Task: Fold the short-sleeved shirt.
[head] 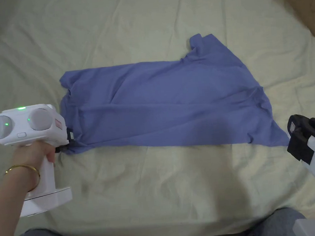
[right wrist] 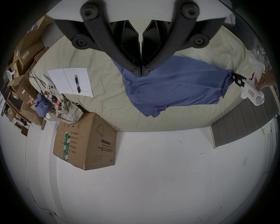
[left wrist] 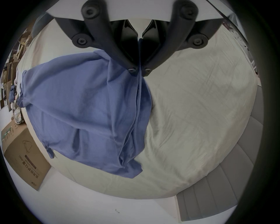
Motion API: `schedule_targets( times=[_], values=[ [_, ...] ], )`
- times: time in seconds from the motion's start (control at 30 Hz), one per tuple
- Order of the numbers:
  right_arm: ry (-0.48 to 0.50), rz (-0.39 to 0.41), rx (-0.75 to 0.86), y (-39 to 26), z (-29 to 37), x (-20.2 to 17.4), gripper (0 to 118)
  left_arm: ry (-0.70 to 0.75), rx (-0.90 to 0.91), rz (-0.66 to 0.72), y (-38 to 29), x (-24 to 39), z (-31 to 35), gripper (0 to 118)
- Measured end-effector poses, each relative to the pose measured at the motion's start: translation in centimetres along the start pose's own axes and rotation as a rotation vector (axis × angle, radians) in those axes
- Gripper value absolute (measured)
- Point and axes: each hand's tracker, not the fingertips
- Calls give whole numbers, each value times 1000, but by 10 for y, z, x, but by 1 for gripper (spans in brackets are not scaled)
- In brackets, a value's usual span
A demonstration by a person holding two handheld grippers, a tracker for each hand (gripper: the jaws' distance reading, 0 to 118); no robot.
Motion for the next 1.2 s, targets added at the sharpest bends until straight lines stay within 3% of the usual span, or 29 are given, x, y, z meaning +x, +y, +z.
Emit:
schedule_targets(
  times=[0.2,0.23,0.33,0.37,0.4,0.53,0.7,0.73,0.83,0.87,0.9,0.93,1.07,1.2],
  values=[
    [20,8,-138,34,-44,26,0,-69,128,12,1,-13,32,0],
    [23,-1,-160,40,-56,32,7,-69,135,7,1,-12,38,0],
    [50,-69,-358,54,-104,54,96,-87,170,1,6,-11,47,0],
    [62,-77,-422,53,-122,60,110,-92,176,6,7,-12,50,0],
    [64,-85,-473,49,-140,67,110,-99,181,15,8,-13,51,0],
    [-20,-68,-623,24,-189,74,110,-117,183,55,8,-17,52,0],
    [-60,-142,-702,-6,-216,74,101,-106,169,66,3,-18,48,0],
    [-55,-144,-698,-10,-220,73,91,-99,165,65,2,-19,46,0],
    [-80,-152,-700,-16,-222,71,15,-78,148,70,1,-21,42,0],
    [-62,-215,-703,-16,-220,75,3,-71,144,75,1,-23,41,0],
    [-53,-275,-705,-13,-217,77,3,-66,142,79,1,-25,41,0],
    [-49,-283,-711,-10,-212,79,3,-59,141,83,1,-28,42,0],
    [9,-243,-642,18,-176,89,3,-42,162,100,3,-43,58,0],
    [80,-255,-559,39,-120,93,3,-112,178,140,-7,-60,84,0]
  ],
)
